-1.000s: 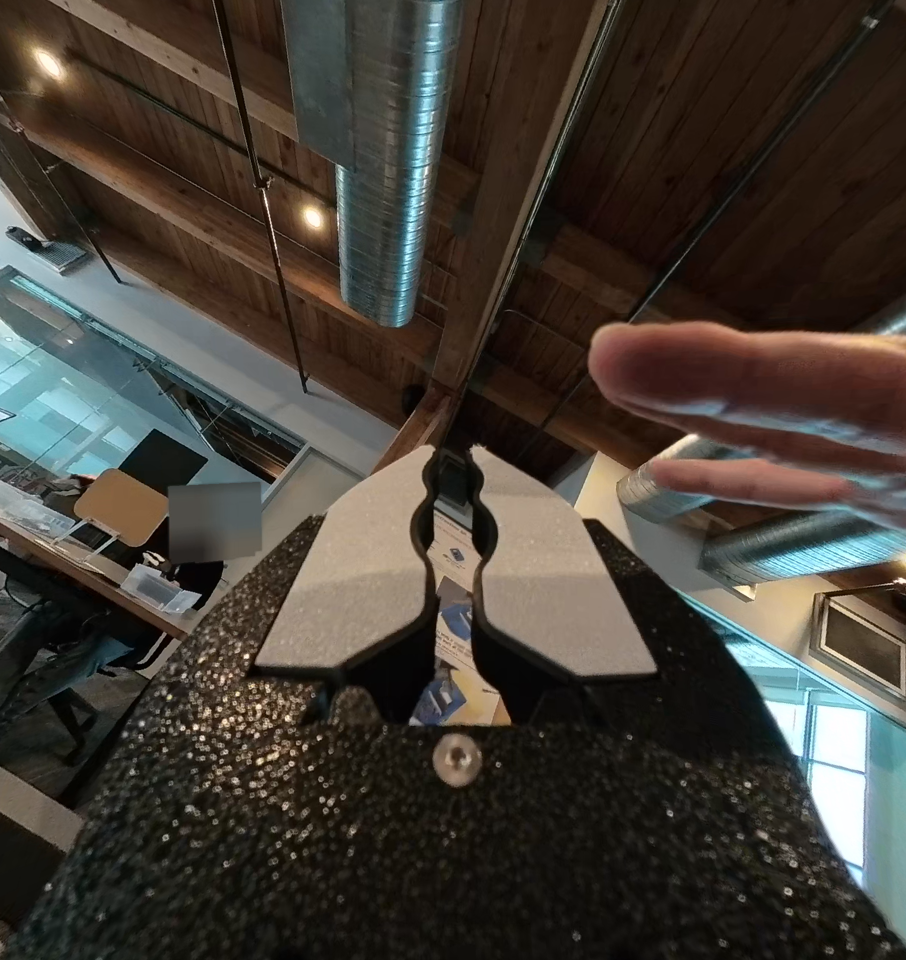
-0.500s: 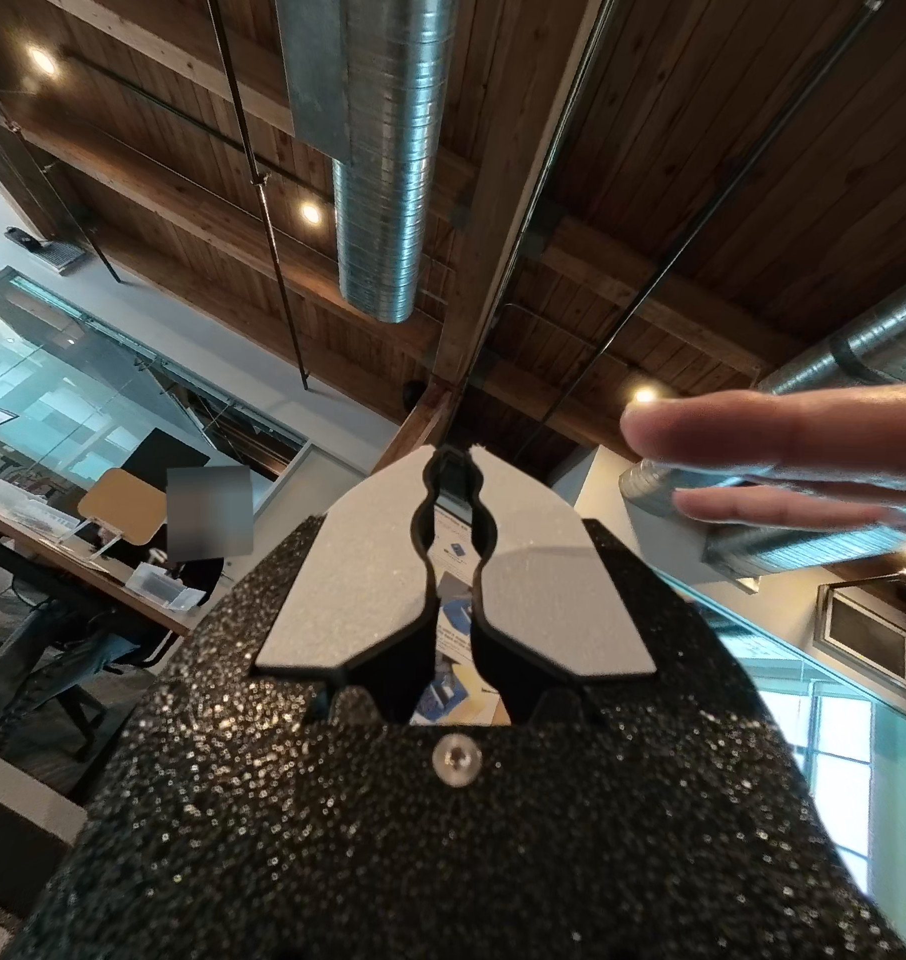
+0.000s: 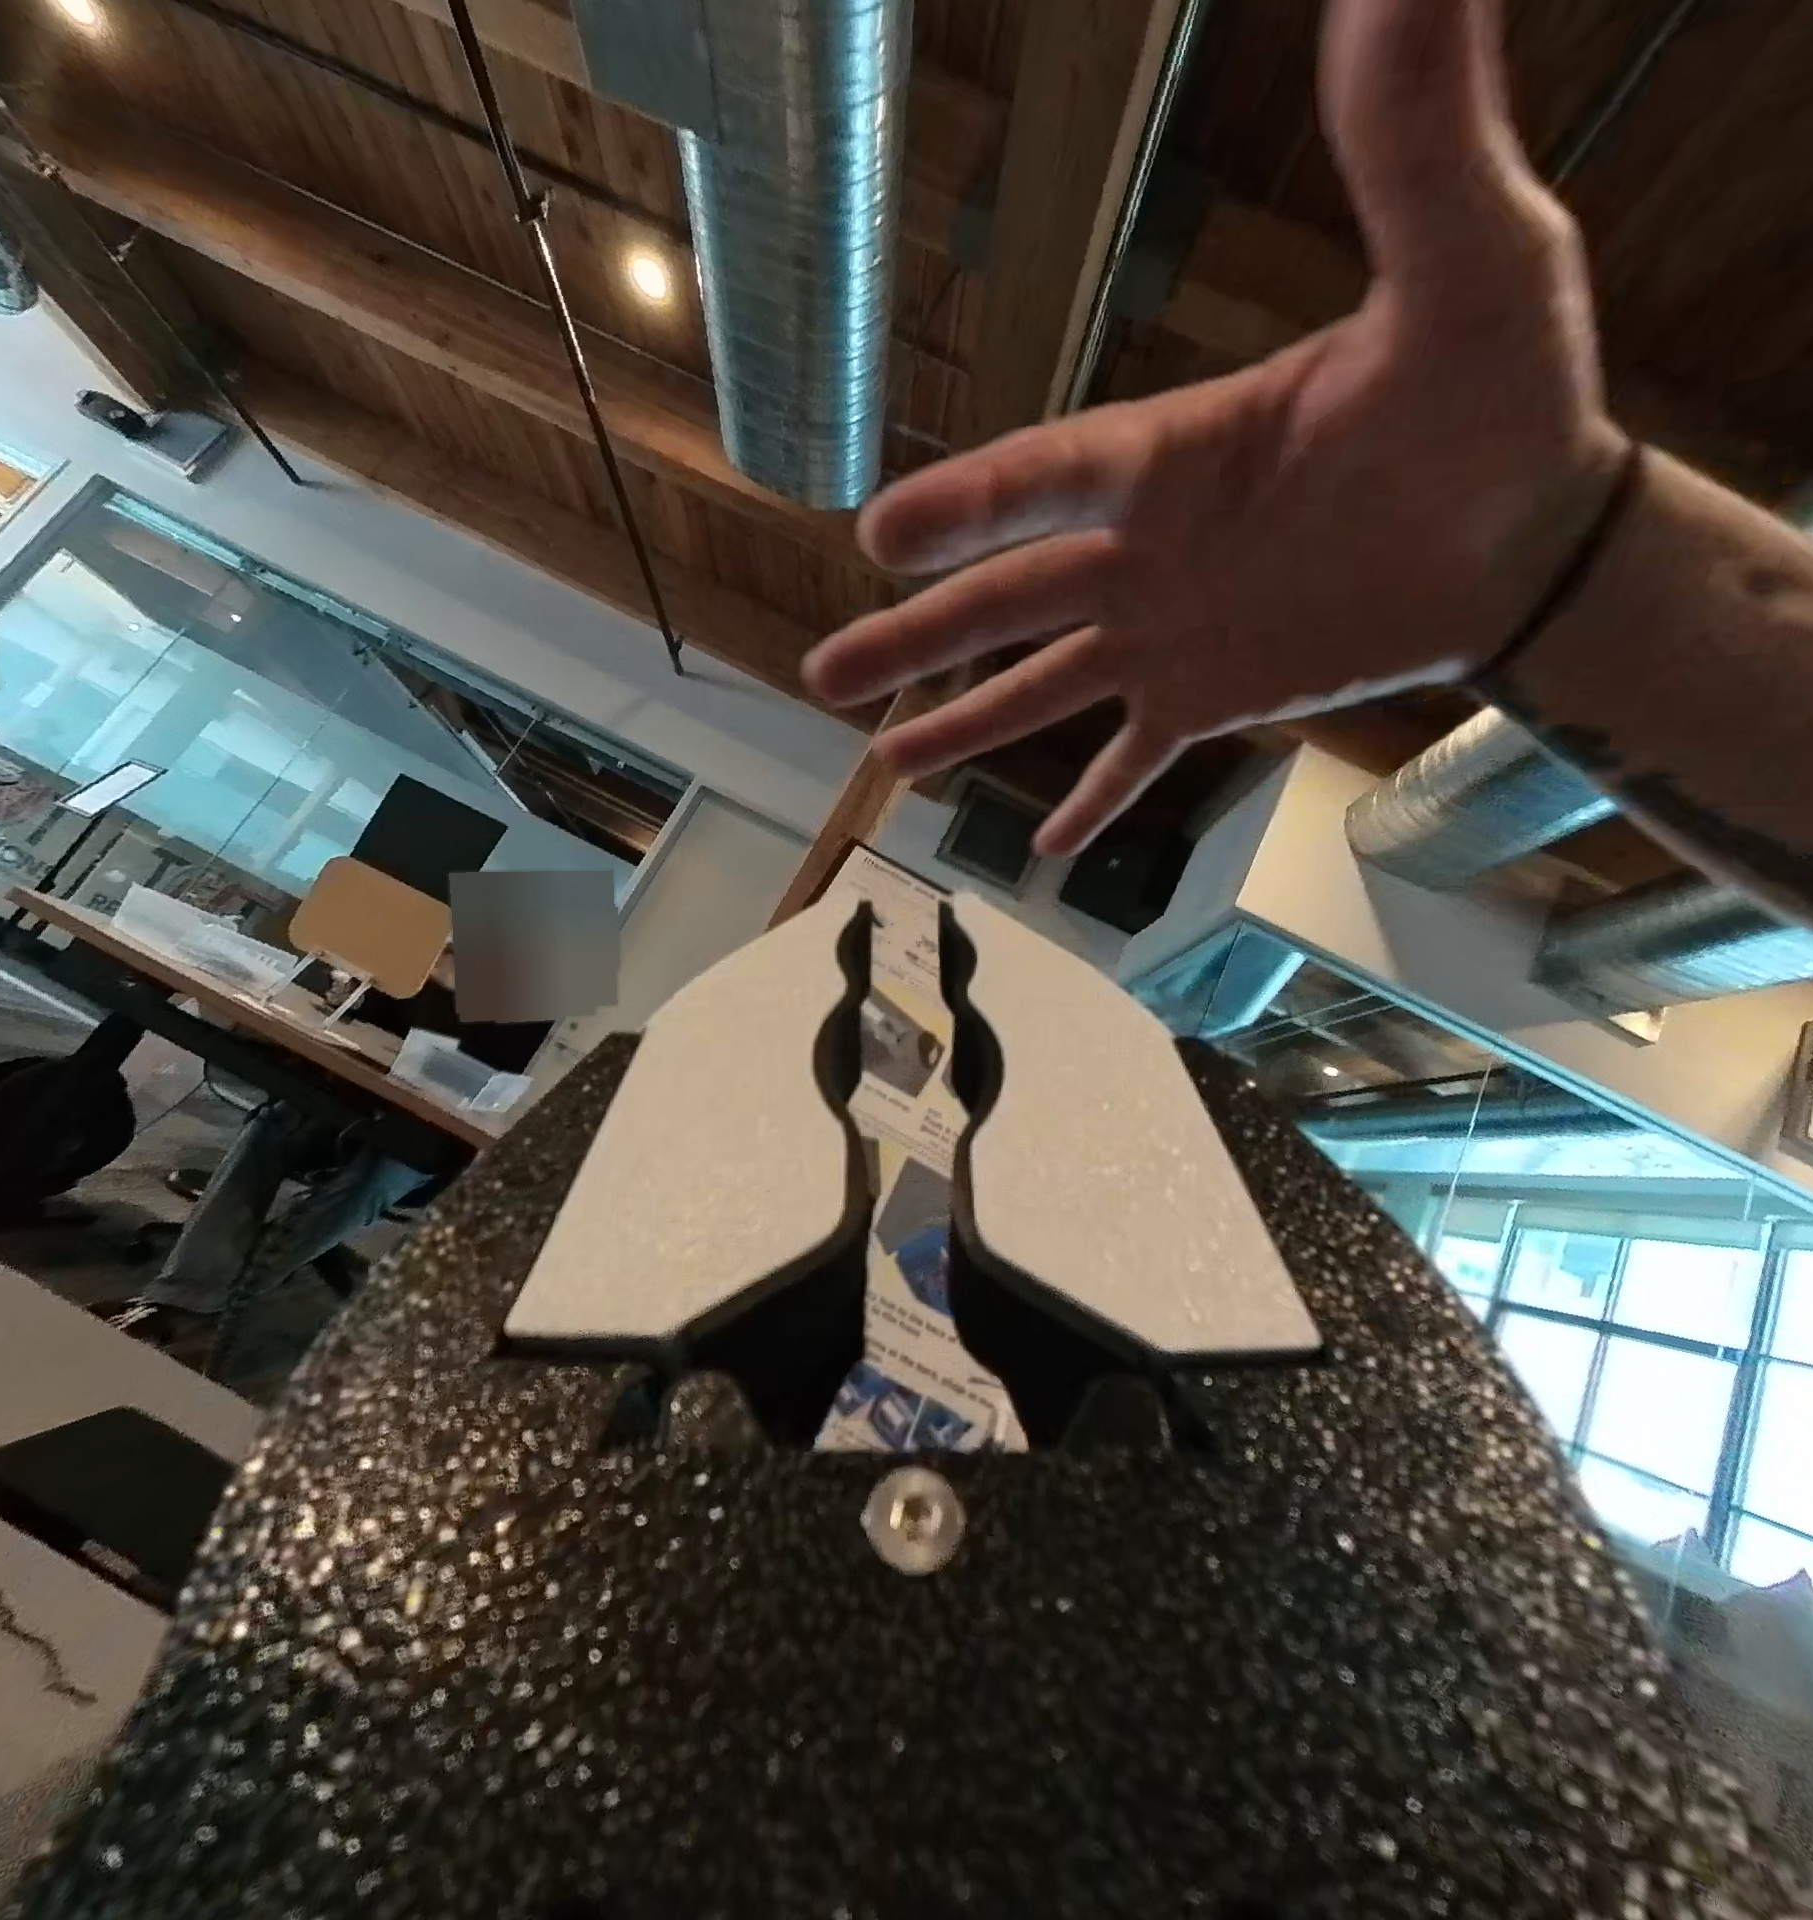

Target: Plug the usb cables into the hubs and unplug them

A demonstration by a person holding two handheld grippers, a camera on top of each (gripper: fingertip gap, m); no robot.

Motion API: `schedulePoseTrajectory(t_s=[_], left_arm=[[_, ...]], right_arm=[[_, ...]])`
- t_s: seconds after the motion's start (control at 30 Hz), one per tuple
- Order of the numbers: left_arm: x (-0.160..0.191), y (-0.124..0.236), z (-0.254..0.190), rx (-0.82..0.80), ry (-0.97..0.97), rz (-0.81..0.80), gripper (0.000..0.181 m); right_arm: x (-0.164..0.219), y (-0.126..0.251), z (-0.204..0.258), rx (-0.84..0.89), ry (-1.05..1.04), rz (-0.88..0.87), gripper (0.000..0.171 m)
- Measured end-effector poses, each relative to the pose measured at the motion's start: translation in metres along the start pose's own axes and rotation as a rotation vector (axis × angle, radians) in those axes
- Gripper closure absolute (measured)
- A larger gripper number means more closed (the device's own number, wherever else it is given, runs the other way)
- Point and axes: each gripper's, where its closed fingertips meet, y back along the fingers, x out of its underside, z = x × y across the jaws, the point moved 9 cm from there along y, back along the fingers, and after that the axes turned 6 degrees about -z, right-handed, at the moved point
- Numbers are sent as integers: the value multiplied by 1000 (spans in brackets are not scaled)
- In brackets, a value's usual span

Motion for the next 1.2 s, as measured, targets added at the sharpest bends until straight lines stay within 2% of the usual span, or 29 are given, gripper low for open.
schedulePoseTrajectory(t_s=[0.53,0.9,1.2], left_arm=[[-1,0,0,-13,-10,-15,108],[-5,5,1,-43,-31,-60,110],[-9,10,3,-74,-47,-103,120]], right_arm=[[22,-10,-11,-31,-152,235,157],[34,-8,-22,-9,-219,302,154],[35,-9,-22,-7,-215,314,154]])
